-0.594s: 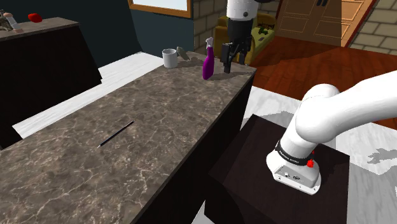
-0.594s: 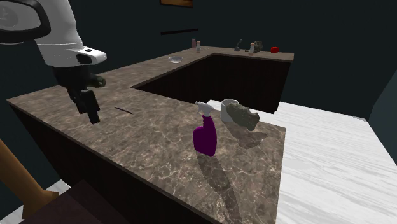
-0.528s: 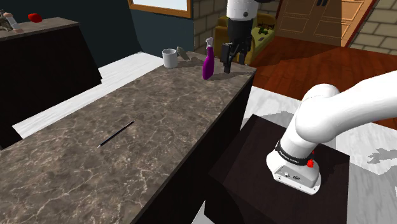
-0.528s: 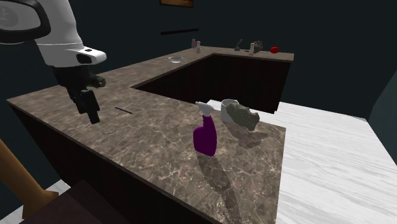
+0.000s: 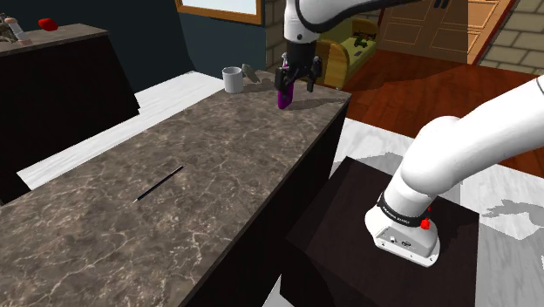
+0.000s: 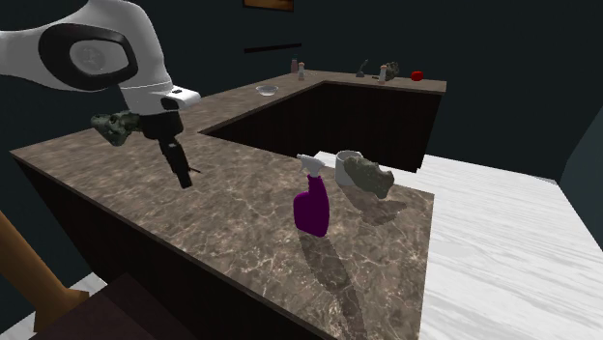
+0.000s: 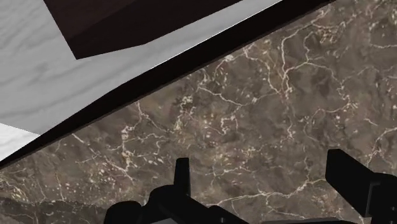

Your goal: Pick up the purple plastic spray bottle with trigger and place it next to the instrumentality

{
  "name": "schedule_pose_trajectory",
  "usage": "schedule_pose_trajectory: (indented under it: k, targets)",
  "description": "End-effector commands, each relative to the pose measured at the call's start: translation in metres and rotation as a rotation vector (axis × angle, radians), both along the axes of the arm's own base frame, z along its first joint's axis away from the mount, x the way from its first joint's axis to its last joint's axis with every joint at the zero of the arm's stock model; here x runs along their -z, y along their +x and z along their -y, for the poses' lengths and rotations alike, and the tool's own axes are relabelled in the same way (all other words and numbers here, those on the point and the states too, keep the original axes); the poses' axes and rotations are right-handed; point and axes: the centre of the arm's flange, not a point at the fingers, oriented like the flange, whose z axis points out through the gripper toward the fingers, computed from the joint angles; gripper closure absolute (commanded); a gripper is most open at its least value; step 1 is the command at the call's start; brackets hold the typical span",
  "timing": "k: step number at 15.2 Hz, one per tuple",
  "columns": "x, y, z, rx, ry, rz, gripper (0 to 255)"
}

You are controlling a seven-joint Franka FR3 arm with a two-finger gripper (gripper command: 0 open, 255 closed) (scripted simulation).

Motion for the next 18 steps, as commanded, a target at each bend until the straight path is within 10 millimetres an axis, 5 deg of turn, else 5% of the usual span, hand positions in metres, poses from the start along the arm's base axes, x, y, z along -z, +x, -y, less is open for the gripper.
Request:
schedule_pose_trajectory:
  k: [1,9,18]
  targets:
    - [0.010,0.019,0.007,0.074,-0.019,0.021,0]
    - [0.046,0.098,0.047,0.359,-0.096,0.095,0]
    - [0.075,0.171,0.120,0.679,-0.183,0.178,0]
